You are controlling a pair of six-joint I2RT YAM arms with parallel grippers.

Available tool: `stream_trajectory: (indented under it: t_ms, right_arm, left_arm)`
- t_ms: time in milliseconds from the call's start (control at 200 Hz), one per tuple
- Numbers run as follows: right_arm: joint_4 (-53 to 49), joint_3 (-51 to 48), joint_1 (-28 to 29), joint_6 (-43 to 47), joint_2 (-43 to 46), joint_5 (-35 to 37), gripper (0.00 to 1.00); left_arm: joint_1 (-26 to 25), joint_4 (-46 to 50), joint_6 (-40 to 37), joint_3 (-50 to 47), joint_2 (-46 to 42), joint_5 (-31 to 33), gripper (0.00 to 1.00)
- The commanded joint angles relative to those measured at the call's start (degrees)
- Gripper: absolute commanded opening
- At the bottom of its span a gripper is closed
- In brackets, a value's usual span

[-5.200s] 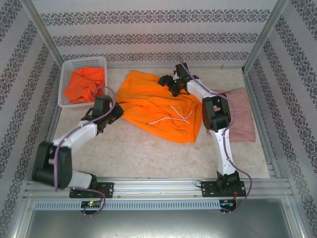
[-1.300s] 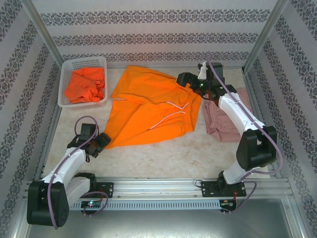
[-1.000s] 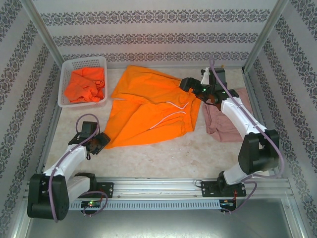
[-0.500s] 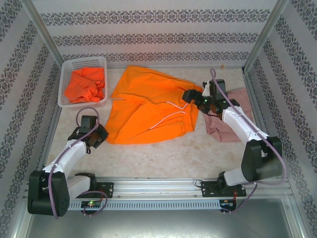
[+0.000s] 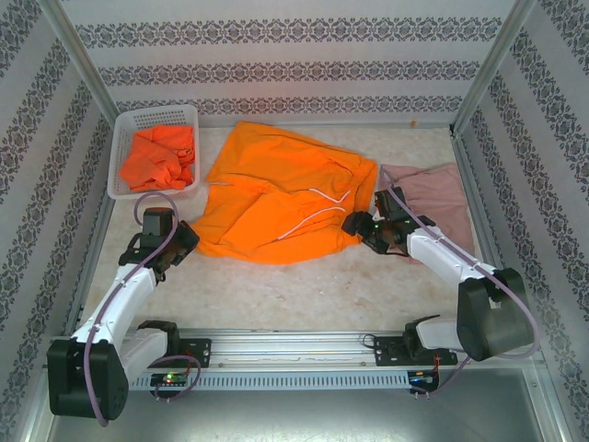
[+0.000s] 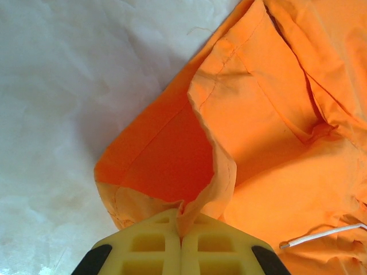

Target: Fold and stack the shorts

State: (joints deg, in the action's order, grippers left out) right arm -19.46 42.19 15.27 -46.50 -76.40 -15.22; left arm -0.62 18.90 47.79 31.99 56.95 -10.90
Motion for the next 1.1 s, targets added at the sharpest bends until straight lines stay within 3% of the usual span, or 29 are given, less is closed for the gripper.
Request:
stream_trajectory:
  t_ms: [0, 929, 1099]
  right_arm:
    - [0.98, -1.23, 0.47, -3.33, -1.16, 2.98, 0.68]
    - [4.16, 3.74, 1.7, -7.42, -13.13, 4.65, 0.51]
    - [3.65, 4.47, 1.57, -6.55, -14.85, 5.08, 0.43]
  left_arm:
    - [0.8, -1.72, 0.9, -1.02, 0.6, -1.18, 0.0]
    - [0.8, -5.95, 0.5, -3.24, 2.96, -1.46, 0.0]
    - [0.81, -6.41, 0.43, -3.19, 3.52, -1.62, 0.0]
